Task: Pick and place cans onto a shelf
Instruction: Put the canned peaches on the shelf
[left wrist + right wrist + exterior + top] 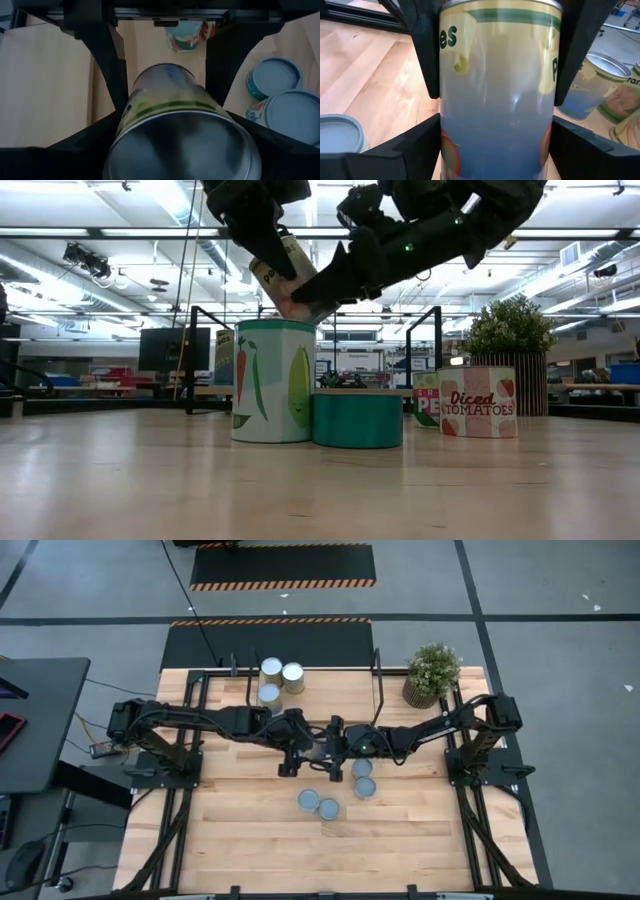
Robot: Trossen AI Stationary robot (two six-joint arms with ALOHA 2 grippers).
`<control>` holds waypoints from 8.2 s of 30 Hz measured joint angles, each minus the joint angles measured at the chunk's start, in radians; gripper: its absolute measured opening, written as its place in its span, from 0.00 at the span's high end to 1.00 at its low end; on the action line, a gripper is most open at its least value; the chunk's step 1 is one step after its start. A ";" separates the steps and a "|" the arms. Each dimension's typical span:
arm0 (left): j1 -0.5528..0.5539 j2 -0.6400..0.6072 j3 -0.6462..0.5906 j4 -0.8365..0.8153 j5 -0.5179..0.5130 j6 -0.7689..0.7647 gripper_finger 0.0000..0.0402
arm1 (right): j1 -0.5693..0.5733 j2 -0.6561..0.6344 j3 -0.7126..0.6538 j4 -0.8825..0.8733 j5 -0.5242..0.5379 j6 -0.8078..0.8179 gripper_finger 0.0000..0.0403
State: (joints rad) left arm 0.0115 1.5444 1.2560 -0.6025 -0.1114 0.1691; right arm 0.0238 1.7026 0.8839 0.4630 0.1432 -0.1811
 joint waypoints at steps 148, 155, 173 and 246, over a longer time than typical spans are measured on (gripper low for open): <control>-0.217 -1.128 -1.029 0.584 -0.239 -0.315 0.01 | -0.306 0.314 0.420 -0.198 -0.113 0.046 0.19; -0.218 -1.134 -1.035 0.591 -0.242 -0.319 0.01 | -0.308 0.319 0.420 -0.174 -0.118 0.047 0.19; -0.219 -1.135 -1.035 0.591 -0.219 -0.302 0.04 | -0.346 0.380 0.419 -0.153 -0.158 0.035 0.19; -0.218 -1.133 -1.035 0.562 -0.208 -0.342 0.07 | -0.334 0.366 0.524 -0.468 -0.008 0.156 0.07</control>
State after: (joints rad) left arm -0.2070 0.4118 0.2211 -0.0410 -0.3199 -0.1726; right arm -0.3103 2.0691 1.4078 -0.0052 0.1349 -0.0251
